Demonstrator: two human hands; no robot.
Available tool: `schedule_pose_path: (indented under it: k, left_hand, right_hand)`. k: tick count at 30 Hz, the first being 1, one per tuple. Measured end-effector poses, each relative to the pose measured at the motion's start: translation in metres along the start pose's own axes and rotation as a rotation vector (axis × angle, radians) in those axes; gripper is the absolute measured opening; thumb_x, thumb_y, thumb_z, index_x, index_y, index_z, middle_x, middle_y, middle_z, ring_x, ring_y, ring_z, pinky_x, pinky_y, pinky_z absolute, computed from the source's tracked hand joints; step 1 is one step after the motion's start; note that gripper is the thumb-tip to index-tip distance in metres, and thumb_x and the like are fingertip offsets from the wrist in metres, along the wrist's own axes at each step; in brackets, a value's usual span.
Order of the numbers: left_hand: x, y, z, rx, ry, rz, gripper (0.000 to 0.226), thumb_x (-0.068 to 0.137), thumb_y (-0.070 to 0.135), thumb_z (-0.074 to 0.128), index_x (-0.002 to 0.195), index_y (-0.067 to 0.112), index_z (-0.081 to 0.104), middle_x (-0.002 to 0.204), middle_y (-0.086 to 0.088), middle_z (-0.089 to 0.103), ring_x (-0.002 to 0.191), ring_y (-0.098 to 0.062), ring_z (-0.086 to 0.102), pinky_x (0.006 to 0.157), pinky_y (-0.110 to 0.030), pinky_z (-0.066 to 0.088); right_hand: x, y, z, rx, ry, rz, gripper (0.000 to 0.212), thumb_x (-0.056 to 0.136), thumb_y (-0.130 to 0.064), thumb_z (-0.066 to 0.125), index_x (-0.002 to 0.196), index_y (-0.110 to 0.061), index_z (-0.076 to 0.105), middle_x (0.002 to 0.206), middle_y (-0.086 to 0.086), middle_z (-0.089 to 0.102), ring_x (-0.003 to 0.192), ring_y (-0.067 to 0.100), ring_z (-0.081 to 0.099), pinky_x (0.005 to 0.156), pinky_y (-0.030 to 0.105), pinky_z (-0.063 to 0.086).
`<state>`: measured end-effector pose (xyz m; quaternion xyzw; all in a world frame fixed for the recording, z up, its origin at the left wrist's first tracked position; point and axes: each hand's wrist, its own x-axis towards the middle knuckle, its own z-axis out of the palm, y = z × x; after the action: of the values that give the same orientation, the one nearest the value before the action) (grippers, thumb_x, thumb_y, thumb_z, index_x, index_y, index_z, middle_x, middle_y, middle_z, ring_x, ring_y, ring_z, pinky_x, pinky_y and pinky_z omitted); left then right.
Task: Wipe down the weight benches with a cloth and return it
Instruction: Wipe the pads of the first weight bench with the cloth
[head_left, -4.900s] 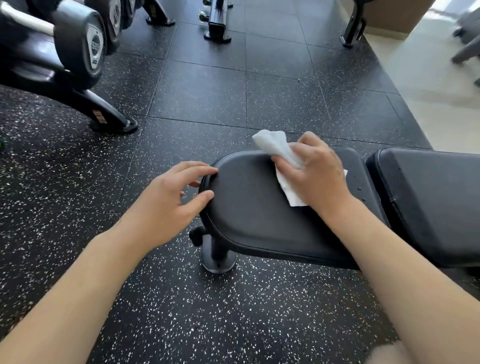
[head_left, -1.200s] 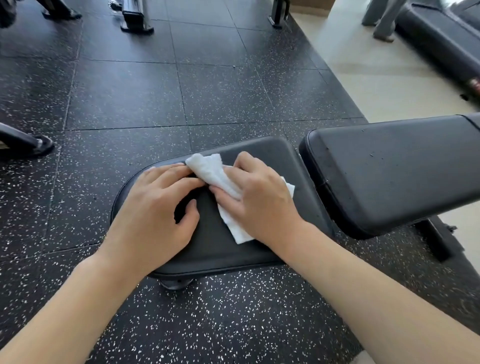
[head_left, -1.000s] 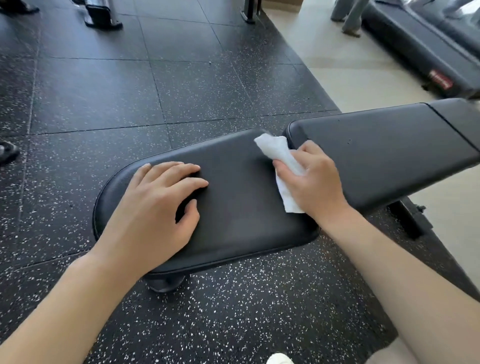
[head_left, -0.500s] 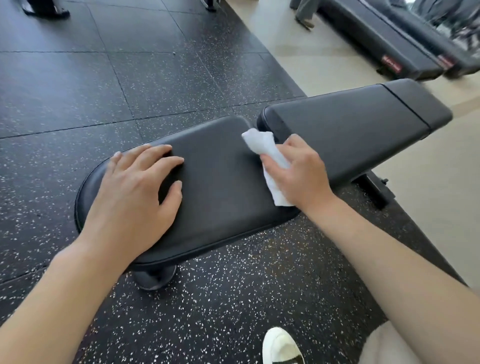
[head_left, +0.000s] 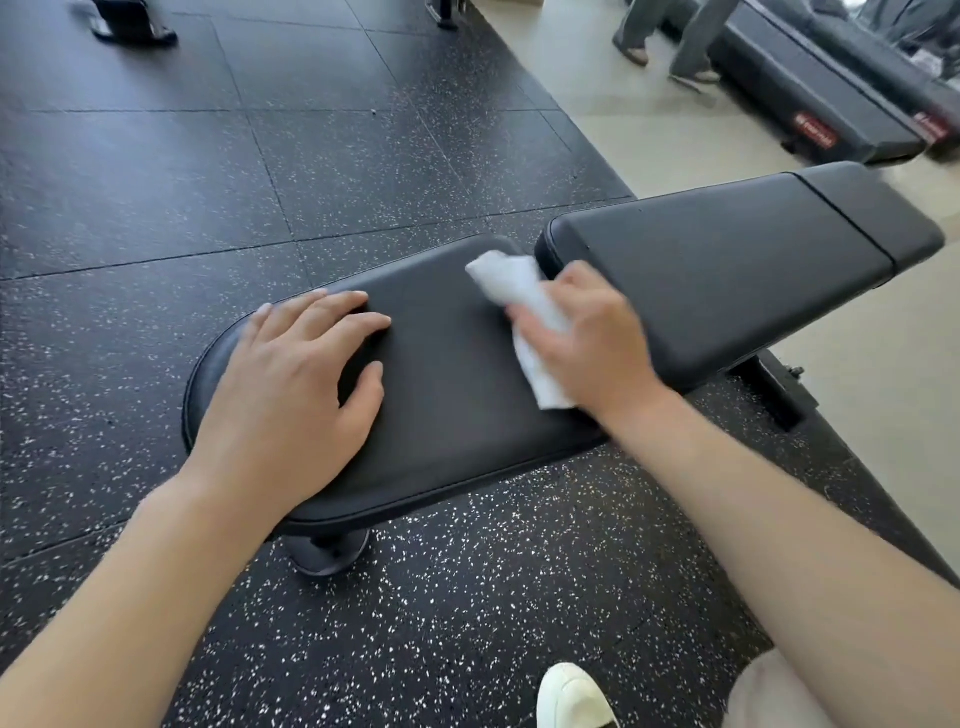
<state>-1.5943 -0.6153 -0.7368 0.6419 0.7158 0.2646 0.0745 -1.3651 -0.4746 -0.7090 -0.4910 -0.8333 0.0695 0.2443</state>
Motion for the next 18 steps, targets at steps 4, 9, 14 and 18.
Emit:
schedule_pose_path:
  k: [4,9,14,18]
  left_hand:
    - [-0.005,-0.006,-0.003,-0.009,-0.009,0.012,0.049,0.097,0.042,0.047,0.141,0.028,0.063,0.156,0.009,0.051,0.15,-0.018,0.038,0.125,-0.05,0.027]
    - [-0.012,-0.012,-0.011,-0.056,0.064,-0.02,0.041,0.094,0.03,0.052,0.131,0.026,0.07,0.148,0.01,0.06,0.142,-0.019,0.049,0.119,-0.048,0.038]
    - [-0.021,-0.023,-0.018,-0.088,0.033,0.012,0.042,0.094,0.029,0.056,0.134,0.023,0.069,0.15,0.01,0.057,0.145,-0.014,0.045,0.122,-0.047,0.033]
    - [-0.033,-0.029,-0.019,-0.114,0.044,0.012,0.041,0.096,0.031,0.056,0.136,0.026,0.067,0.153,0.014,0.053,0.149,-0.007,0.038,0.125,-0.048,0.028]
  right_hand:
    - [0.008,0.007,-0.001,-0.049,0.025,0.123,0.042,0.099,-0.04,0.064,0.067,-0.015,0.055,0.084,0.003,0.05,0.077,0.033,0.057,0.072,0.045,0.046]
    - [-0.047,-0.071,0.023,0.057,-0.041,-0.309,0.031,0.093,-0.041,0.065,0.081,-0.013,0.065,0.081,-0.002,0.045,0.068,0.022,0.045,0.062,0.04,0.042]
    - [-0.008,-0.046,0.023,-0.011,-0.048,-0.286,0.031,0.095,-0.043,0.065,0.085,-0.014,0.071,0.085,-0.001,0.048,0.077,0.024,0.054,0.067,0.04,0.044]
    - [0.043,-0.009,0.016,-0.055,-0.029,0.013,0.036,0.097,-0.041,0.063,0.08,-0.01,0.067,0.088,0.002,0.047,0.083,0.033,0.058,0.07,0.043,0.044]
